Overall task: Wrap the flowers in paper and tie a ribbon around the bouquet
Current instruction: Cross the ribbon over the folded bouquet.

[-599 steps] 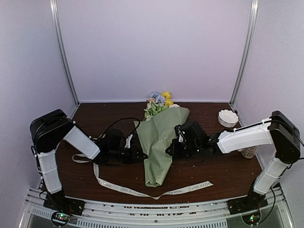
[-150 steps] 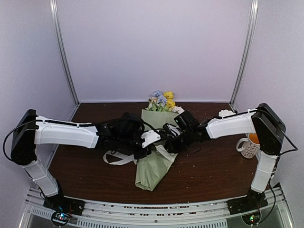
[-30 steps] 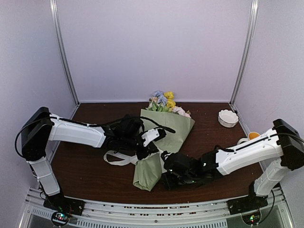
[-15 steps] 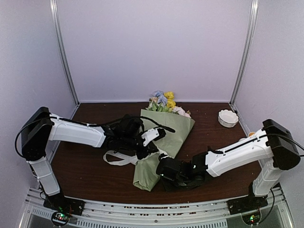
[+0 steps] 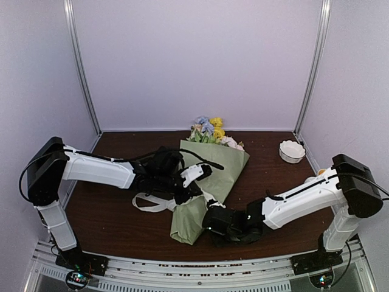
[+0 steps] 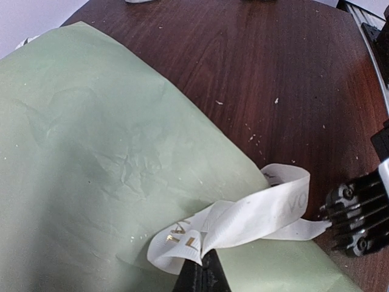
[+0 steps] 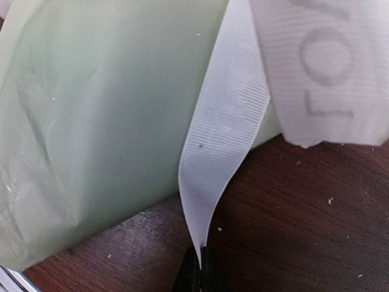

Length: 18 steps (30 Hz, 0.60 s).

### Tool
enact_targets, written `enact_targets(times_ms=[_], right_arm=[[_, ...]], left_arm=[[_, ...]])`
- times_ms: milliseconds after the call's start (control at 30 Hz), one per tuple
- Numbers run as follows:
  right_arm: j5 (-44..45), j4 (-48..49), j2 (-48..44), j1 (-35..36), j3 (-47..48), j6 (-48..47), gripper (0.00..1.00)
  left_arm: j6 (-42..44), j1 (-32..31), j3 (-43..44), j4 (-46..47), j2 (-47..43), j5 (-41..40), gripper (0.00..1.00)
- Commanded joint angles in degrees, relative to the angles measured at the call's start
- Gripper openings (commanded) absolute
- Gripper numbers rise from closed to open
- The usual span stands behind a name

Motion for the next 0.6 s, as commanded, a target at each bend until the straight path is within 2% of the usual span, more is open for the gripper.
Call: enact_targets(times_ms=[0,67,200,300,433,567], right_arm=[[4.13,-2.12,-4.65,-0.16,-3.35,1.89,0.0],[5.59,-3.46,-8.28,-0.33,-4.8,2.12,0.0],[5.13,-2.65,-13.61,-0.28,-7.72,0.38,0.0],[3.0,1.4,-16.95,-0.08,-10.32,-1.88,0.0],[1.88,1.45,-21.44,-0.15,-10.18,-9.63,0.0],[2.23,-1.56,-26.21,-0.48,-6.57,-19.6,0.0]], left_arm=[[-0.8,0.68,0.83,0.68,0.05,0.85,0.0],[-0.84,0.68,0.93,0.31,-0.14,0.79,0.08],[-1.53,0.71,1.24,-0.05,-1.22,0.3,0.36],[-2.14,0.76,1.19,-0.54,-3.51,-0.05,0.47],[-3.12,0.85,-2.0,2.33,-10.0,2.99,0.71],[-3.66,1.24,-3.05,1.04,-13.51,3.22,0.77]])
